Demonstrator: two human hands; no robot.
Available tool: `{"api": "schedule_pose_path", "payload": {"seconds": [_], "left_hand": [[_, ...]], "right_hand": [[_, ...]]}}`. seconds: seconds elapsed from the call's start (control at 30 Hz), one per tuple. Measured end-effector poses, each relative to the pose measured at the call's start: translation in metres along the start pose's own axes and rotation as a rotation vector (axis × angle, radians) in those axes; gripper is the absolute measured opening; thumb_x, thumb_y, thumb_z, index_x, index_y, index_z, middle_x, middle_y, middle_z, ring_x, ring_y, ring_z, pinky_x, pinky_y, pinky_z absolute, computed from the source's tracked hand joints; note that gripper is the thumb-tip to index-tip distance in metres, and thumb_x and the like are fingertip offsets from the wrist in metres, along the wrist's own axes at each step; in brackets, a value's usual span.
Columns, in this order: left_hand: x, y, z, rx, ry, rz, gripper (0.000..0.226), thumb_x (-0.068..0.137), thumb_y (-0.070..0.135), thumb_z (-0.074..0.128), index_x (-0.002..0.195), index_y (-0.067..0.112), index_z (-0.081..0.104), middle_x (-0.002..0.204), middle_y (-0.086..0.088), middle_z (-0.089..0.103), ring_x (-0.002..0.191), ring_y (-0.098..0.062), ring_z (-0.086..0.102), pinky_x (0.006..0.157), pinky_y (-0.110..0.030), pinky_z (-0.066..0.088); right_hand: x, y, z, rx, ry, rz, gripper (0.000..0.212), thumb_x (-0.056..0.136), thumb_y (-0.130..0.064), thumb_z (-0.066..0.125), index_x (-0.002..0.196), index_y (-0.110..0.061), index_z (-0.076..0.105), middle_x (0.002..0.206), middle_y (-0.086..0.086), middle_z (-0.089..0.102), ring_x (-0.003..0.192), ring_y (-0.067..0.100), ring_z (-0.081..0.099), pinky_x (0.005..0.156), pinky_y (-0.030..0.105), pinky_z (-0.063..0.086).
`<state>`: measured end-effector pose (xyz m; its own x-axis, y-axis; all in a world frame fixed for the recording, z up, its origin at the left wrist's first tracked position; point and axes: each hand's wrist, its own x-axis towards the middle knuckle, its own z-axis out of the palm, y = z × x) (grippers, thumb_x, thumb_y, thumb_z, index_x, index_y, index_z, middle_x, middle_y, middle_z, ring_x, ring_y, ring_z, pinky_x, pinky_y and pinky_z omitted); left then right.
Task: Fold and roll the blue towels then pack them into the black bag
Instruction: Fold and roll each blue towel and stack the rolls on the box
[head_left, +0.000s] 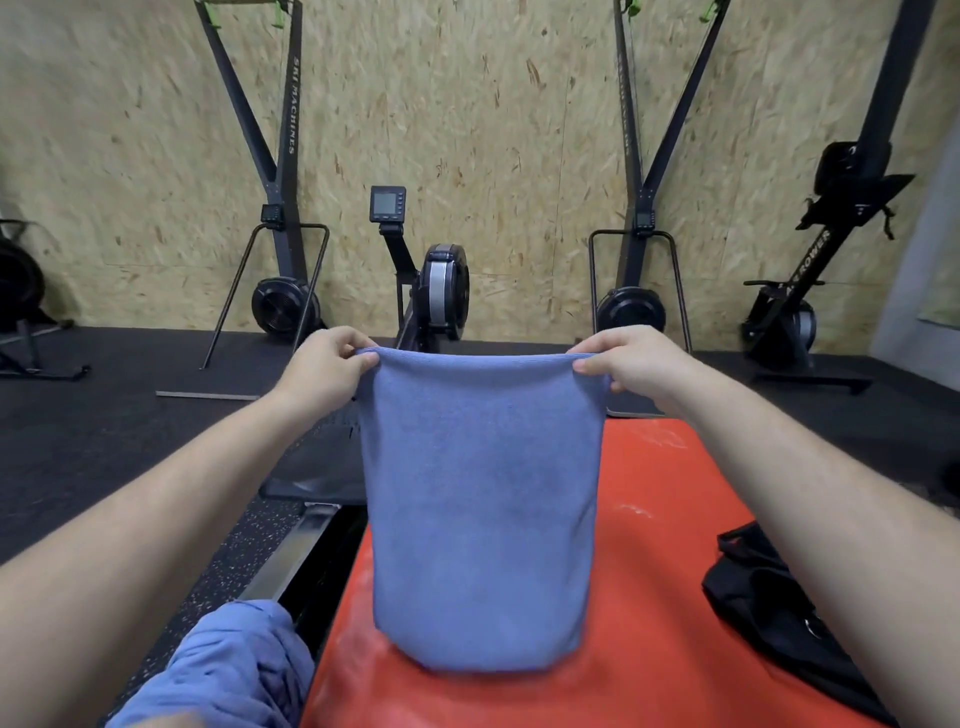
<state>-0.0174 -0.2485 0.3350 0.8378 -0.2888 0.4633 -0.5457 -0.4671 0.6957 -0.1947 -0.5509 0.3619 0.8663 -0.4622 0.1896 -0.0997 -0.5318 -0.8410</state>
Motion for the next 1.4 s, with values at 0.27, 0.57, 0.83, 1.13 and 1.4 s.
{"api": "schedule_pose_path", "payload": {"seconds": [0.27,0.57,0.83,1.13,1.4], "left_hand": [[0.030,-0.018,0.023,-0.199,-0.046,-0.063,0.009,0.101,0.011,0.053,0.097,0.005,0.059,0.081,-0.012,0.064,0.064,-0.025,0.065,0.073,-0.052,0.058],[-0.031,-0.063,0.046,-0.126,-0.139,-0.036,0.006,0.100,0.013,0.056,0.098,0.011,0.061,0.079,-0.008,0.070,0.055,-0.008,0.058,0.055,-0.023,0.046],[-0.137,-0.160,0.103,0.018,-0.327,-0.192,0.010,0.098,0.015,0.061,0.092,0.008,0.064,0.075,-0.004,0.063,0.057,-0.004,0.054,0.061,-0.024,0.044],[-0.169,-0.183,0.097,-0.109,-0.450,-0.347,0.039,0.102,0.037,0.055,0.076,0.010,0.068,0.053,0.009,0.060,0.047,-0.001,0.046,0.052,-0.017,0.037],[-0.169,-0.182,0.137,0.196,-0.425,-0.032,0.024,0.091,0.038,0.063,0.084,0.016,0.070,0.088,-0.001,0.069,0.083,-0.013,0.062,0.081,-0.031,0.048]], "right_hand": [[0.043,0.030,0.026,-0.084,0.247,-0.130,0.012,0.091,-0.019,0.065,0.086,-0.027,0.071,0.096,-0.002,0.068,0.078,0.012,0.060,0.068,0.027,0.048],[-0.004,0.099,0.051,0.018,0.087,-0.055,0.009,0.093,-0.009,0.062,0.095,-0.013,0.070,0.080,0.006,0.072,0.071,0.015,0.070,0.069,0.037,0.058],[-0.080,0.223,0.116,-0.161,-0.076,0.070,0.013,0.095,-0.016,0.065,0.082,-0.019,0.064,0.051,-0.011,0.058,0.042,-0.002,0.050,0.050,0.017,0.039],[-0.104,0.245,0.111,-0.098,-0.217,0.130,0.039,0.103,-0.031,0.052,0.077,-0.006,0.066,0.062,0.007,0.063,0.048,0.006,0.053,0.058,0.028,0.042],[-0.099,0.245,0.141,-0.623,-0.184,-0.153,0.022,0.093,-0.034,0.061,0.109,-0.023,0.069,0.106,-0.003,0.070,0.103,0.022,0.061,0.088,0.035,0.046]]}}
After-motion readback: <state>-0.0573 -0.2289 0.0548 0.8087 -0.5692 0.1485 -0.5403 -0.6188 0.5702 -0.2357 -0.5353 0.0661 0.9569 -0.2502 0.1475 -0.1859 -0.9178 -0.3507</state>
